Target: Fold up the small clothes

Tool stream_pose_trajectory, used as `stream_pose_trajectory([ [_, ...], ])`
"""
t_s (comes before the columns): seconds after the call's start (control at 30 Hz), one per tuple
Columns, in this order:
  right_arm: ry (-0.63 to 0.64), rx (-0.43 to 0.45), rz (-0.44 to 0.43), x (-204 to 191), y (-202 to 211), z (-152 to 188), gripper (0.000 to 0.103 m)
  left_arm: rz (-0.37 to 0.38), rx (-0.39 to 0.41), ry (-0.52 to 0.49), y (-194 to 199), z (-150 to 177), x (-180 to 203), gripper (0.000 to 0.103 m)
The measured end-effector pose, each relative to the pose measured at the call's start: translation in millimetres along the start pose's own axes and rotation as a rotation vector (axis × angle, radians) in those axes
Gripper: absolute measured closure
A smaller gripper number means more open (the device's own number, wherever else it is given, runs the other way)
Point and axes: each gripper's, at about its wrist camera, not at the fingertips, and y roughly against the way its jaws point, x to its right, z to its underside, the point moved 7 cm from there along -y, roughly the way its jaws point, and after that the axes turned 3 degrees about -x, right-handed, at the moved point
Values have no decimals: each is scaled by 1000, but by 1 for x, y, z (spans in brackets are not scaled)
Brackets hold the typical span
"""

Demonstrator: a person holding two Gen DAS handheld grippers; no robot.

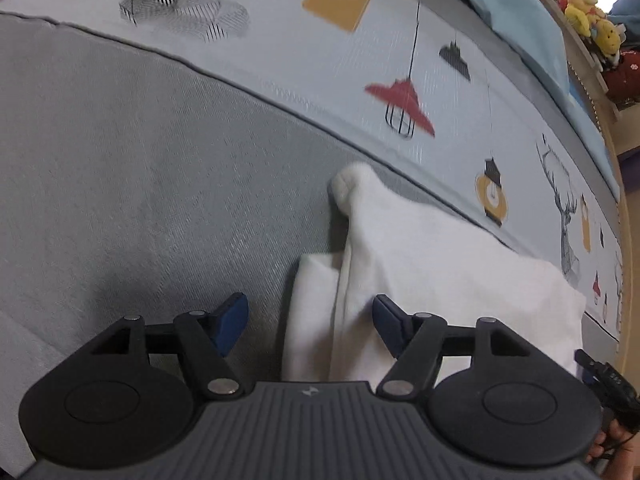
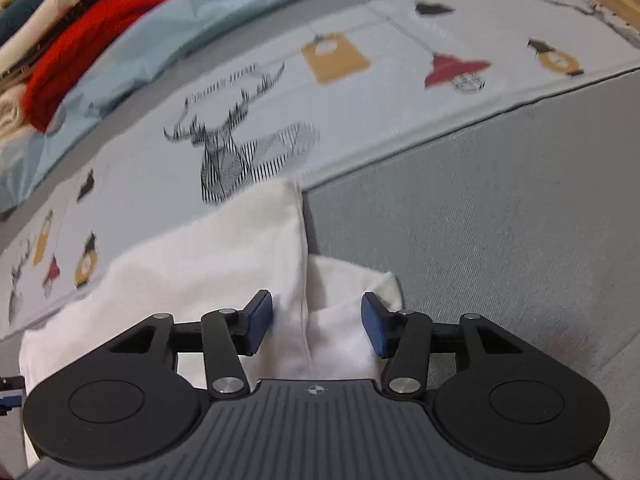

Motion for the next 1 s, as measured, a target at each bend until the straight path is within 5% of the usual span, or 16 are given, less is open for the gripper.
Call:
stream_pose_trajectory([
  [0.1,40,-9,18,-8,-5,2,45,-10,6,-49,-3,0,9,31],
  [0.13,57,-10,23,-11,-5,3,46,-19,10,-80,-4,0,14,44],
  [0.17,74,-11,17,-14,-6,3,61,-19,15,-112,-4,0,19,59],
  [0.2,80,-20,-17,-18,-8,3,75,-10,12,-143,-5,0,25,87],
  [0.23,73,-21,-37,-19,-8,3,90,-14,21,-170,-4,0,29,89],
  [0.3,83,-7,-32,-23,-7,1,96,-32,54,-204,-1,-3,34,93],
  [0.53,63,246,-35,-26,31,-26,97,34,318,-232,42,-28,54,90],
  [0.63,19,255,13,-17,34,-32,94,-7,352,-207,51,-30,50,87],
  [0.77,-41,175,9,0,35,-24,81,27,249,-163,45,-22,38,81],
  [0.93,-11,11,-43,0,38,7,60,-5,65,-240,31,13,25,66],
  [1.0,26,-51,-25,1,40,25,60,-32,8,-268,24,27,20,63],
])
